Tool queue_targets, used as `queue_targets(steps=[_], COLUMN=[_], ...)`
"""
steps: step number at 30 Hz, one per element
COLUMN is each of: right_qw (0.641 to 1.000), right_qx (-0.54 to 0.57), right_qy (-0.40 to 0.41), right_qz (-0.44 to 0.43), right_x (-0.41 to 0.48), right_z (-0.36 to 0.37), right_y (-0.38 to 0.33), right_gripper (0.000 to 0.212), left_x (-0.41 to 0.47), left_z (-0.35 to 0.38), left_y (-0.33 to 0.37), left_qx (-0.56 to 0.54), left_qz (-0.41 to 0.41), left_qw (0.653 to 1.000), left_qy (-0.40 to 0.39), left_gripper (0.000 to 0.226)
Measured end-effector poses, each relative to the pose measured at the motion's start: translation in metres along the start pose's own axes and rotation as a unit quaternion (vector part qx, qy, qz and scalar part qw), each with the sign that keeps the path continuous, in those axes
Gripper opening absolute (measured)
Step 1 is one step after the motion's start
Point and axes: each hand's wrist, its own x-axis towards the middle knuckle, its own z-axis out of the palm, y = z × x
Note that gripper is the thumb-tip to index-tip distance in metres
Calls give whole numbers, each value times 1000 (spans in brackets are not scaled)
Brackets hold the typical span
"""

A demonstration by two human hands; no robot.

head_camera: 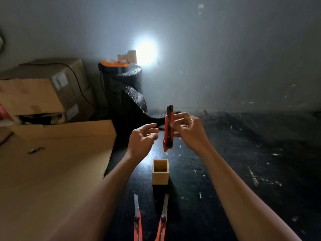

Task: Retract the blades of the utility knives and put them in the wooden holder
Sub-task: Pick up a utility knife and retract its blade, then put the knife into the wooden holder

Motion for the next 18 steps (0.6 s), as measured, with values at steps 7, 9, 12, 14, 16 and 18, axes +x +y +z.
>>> queue_targets(steps=[7, 9, 12, 14, 16, 18], right_qw=[996, 992, 986, 984, 980, 975], right_qx=[-43, -72, -94, -104, -117, -134], right_qy=[5, -2, 5, -1, -8, -17], right_qz=[80, 107, 134, 147, 161, 176], right_x=[6, 9, 15, 18, 21, 23], right_z=[33, 42, 53, 61, 70, 77], right_y=[85, 110, 140, 155, 169, 182], right_gripper=[15, 10, 9, 7, 5, 4], left_x=[-2, -3, 1, 4, 7, 9], left_z=[9, 15, 23, 27, 32, 37], left_y=[-117, -141, -167, -178, -185, -190], left_qx=[184, 215, 240, 248, 250, 251], left_qz=[-121, -144, -159, -158, -146, -135], left_qw=[974, 963, 953, 950, 949, 950], left_qy=[-53, -74, -96, -107, -123, -129], left_gripper=[90, 100, 105, 101, 78, 54])
